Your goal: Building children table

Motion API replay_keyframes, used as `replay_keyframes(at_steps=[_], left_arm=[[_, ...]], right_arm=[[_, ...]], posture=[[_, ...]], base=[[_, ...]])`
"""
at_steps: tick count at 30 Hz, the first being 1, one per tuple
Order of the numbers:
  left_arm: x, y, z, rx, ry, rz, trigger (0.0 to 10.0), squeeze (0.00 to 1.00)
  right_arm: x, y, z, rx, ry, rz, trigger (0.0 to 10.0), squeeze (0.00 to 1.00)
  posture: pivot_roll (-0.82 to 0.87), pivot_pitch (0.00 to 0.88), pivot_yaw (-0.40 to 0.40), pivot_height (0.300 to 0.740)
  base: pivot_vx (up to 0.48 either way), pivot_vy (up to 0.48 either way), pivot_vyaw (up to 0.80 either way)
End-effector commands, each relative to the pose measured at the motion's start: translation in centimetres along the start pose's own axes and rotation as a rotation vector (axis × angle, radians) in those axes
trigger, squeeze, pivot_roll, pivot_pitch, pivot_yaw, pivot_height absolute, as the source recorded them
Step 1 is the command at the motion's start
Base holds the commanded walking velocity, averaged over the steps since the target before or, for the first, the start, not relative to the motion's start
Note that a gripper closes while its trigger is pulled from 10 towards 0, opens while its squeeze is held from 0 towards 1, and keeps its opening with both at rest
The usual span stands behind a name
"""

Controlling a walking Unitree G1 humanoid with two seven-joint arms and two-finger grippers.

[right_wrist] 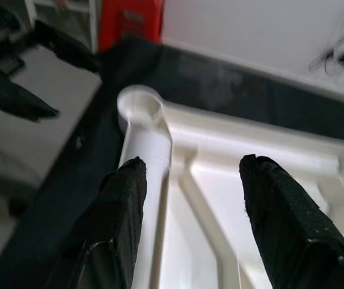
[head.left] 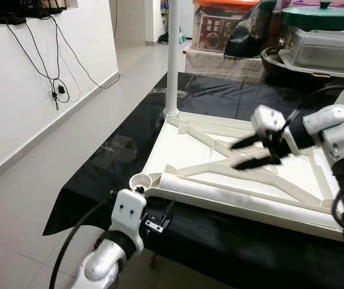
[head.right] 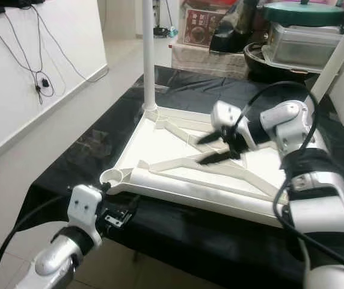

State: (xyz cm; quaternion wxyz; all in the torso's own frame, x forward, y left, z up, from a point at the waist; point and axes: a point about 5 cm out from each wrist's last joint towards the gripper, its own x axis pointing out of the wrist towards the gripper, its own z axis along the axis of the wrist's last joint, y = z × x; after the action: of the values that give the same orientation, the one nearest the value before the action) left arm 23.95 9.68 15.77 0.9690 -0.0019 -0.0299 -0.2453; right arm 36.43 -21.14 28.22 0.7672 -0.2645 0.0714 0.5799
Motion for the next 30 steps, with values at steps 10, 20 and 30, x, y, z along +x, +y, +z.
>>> replay_keyframes(at_steps=[10, 20, 30], left_arm=[[1.3, 6.3, 0.7, -0.069, 0.125, -0.063, 10.0, 0.0], [2.3, 8.6, 1.0, -0.076, 0.159, -0.007, 10.0, 0.0], [2.7, 10.2, 1.1, -0.105, 0.187, 0.035, 10.0, 0.0]], right_arm=[[3.5, -0.1, -3.8, 0.319, -0.33, -1.017, 10.0, 0.0], [6.5, 3.8, -3.8, 0.396, -0.379, -1.118, 10.0, 0.0], [8.1, 4.8, -1.8, 0.394, -0.408, -1.152, 10.0, 0.0]], posture=[[0.17, 0.0, 0.017, 0.74], [0.18, 0.0, 0.036, 0.74], [0.18, 0.006, 0.041, 0.74]], base=[[0.0, 0.0, 0.0], [0.0, 0.0, -0.4], [0.0, 0.0, -0.8]])
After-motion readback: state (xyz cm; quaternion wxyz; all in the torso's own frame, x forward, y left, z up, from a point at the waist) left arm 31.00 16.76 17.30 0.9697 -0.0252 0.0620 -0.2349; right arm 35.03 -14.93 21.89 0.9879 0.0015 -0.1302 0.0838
